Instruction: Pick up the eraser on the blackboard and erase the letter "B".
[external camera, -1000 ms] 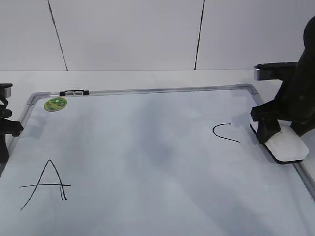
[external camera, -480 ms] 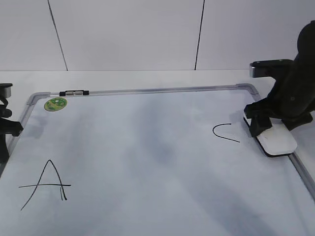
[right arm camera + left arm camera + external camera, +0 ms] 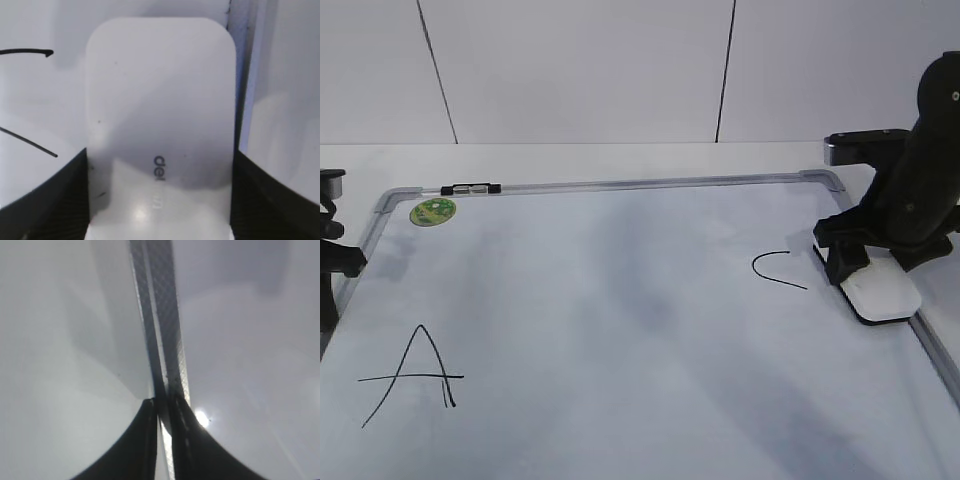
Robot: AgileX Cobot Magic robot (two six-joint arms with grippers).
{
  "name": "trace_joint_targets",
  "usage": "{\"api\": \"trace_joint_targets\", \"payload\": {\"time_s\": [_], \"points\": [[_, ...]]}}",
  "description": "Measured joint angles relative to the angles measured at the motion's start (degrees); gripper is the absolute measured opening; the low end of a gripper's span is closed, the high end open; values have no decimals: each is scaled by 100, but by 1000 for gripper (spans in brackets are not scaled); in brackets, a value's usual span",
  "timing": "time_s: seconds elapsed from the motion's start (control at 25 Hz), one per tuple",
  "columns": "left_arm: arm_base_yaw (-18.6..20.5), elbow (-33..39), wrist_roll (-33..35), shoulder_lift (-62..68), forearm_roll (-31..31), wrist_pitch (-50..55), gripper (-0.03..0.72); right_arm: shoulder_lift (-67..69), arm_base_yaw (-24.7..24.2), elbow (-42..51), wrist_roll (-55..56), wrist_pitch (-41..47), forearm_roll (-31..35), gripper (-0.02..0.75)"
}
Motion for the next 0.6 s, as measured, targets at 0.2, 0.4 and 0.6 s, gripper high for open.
{"api": "trace_joint_targets", "payload": {"time_s": [0.2, 0.4, 0.6], "points": [[0, 0, 0, 0, 0, 0, 38, 0, 0, 0, 0, 0, 0, 548], [0, 0, 0, 0, 0, 0, 38, 0, 0, 0, 0, 0, 0, 548], [0, 0, 0, 0, -39, 0, 38, 0, 0, 0, 0, 0, 0, 548]]}}
